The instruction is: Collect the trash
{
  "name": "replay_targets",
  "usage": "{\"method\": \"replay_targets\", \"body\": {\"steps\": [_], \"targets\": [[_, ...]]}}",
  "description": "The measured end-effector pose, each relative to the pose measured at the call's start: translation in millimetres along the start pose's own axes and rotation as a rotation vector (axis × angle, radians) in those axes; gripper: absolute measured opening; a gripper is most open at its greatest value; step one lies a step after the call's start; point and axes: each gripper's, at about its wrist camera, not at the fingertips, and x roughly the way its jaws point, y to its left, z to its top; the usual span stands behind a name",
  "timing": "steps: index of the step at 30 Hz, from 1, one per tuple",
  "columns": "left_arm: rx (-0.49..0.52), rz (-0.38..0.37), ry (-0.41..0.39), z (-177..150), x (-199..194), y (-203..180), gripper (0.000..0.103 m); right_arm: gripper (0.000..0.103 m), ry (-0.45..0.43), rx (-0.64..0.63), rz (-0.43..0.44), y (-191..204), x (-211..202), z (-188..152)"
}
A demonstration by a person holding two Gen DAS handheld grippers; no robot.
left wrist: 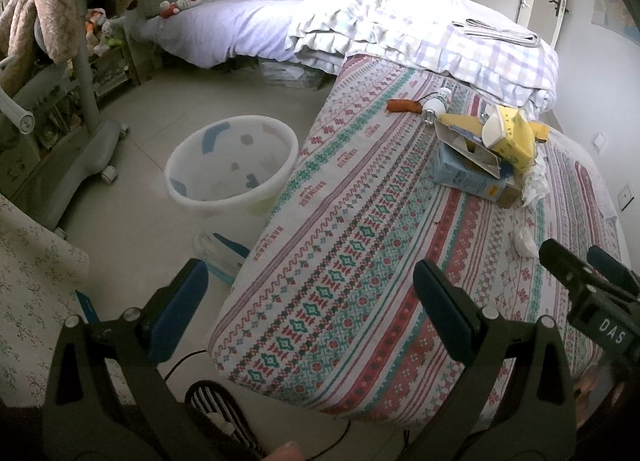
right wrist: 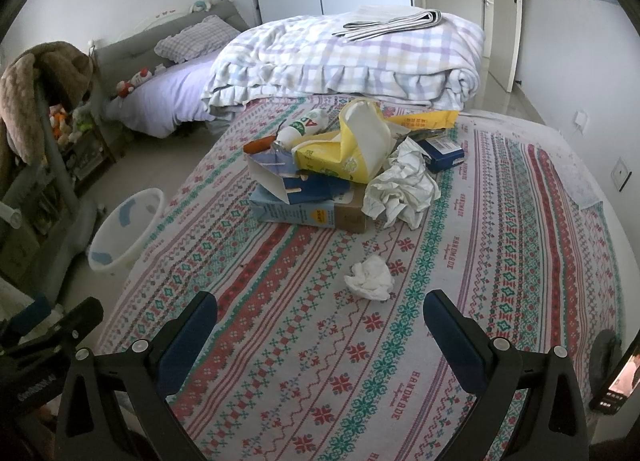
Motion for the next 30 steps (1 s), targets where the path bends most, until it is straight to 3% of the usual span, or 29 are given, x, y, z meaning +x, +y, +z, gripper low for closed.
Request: {"method": "replay_targets", "body": {"steps": [10,16,23,30], "targets": [[0.127,-0.091,0.051,25.8,-0.4,-16.9,0.102,0.103,0.048,0.03,0.007,-25.8,-4.0,46.5],[0.137,-0.114,0.075,55.5,7.4,-19.9,0.102,0.103,0.086,0.069,0.044,-48.6,12.2,85.7],[0.129,-0.121,0.116,85.8,33.6,-23.9,0.102,0.103,0.127,0.145,0.12,-67.5,55.3,124.6],[0.063,-0.203,0.217,97.2,84.0,-29.1,0.102,0.097,0.215,0.236,0.179,-71.9,112.9,135.9]]}}
